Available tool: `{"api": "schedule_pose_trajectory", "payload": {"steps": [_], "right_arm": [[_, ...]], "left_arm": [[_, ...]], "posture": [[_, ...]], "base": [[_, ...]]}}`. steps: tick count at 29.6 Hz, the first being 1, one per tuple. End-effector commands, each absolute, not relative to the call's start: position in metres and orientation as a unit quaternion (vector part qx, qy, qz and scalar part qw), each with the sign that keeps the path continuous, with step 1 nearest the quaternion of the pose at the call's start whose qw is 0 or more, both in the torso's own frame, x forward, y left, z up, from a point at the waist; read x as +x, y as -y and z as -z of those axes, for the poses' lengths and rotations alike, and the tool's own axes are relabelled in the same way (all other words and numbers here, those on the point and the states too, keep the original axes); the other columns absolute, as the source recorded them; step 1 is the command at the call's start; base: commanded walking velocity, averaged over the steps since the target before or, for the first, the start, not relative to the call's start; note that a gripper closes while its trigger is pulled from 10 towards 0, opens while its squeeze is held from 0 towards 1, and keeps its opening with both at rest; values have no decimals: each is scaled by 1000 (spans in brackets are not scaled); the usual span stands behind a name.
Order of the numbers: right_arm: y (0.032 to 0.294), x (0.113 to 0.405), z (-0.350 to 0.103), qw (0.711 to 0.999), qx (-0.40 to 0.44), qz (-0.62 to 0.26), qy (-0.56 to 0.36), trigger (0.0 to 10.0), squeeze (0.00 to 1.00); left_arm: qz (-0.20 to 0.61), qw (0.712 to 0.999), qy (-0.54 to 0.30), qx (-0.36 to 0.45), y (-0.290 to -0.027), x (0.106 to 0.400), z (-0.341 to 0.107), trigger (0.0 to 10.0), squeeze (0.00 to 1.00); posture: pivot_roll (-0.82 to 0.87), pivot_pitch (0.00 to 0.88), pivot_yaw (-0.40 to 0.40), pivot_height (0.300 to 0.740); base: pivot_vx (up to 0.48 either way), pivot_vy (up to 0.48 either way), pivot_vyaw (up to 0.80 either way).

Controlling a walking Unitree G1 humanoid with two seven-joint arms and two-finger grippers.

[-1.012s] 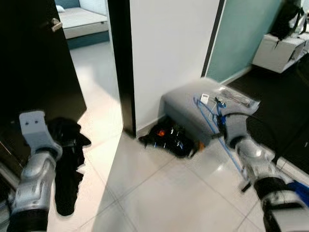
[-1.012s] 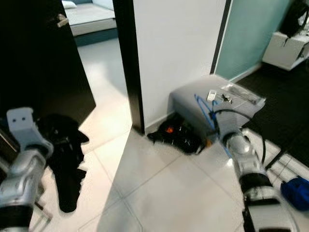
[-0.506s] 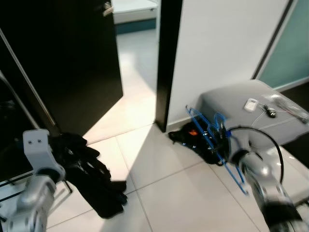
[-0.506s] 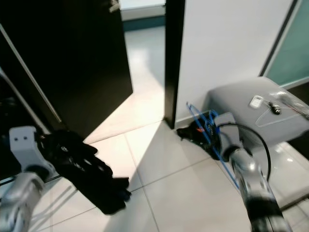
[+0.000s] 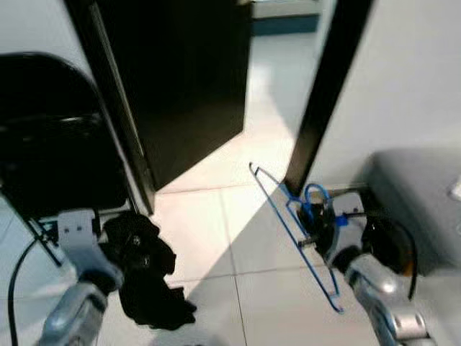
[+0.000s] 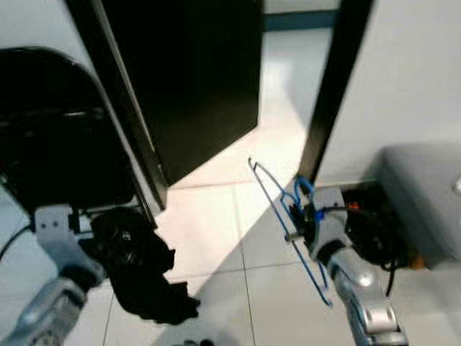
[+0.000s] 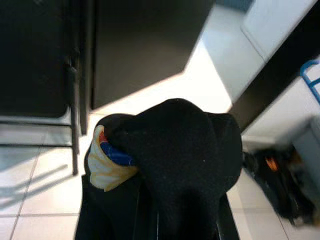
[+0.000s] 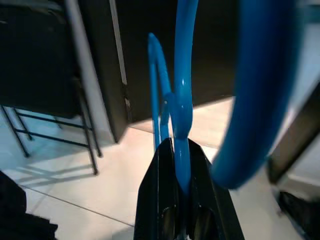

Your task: Hang hanger

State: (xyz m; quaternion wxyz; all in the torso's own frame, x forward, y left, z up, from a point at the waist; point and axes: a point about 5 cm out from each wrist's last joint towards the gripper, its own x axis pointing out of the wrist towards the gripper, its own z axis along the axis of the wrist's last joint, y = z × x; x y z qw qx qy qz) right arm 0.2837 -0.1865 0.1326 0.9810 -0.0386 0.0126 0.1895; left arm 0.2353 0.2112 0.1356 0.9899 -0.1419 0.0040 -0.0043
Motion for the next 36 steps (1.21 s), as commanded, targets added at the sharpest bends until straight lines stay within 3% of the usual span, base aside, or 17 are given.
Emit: {"api": "schedule_pose_trajectory", "payload": {"steps": [1,36], "right_arm": [[191,278,-121,981,-26,-188,-47,10000,0],[184,277,-126,972,16,-225,-70,10000,0]], "left_arm": [[16,989,-7,-148,-211,234,-134,10000,0],[41,983,-29,-178,-207,238,-131,10000,0]], "posture": [[-7,108,-30,740],[5,81,-41,740]], "base": [[0,0,700],[0,0,699]]}}
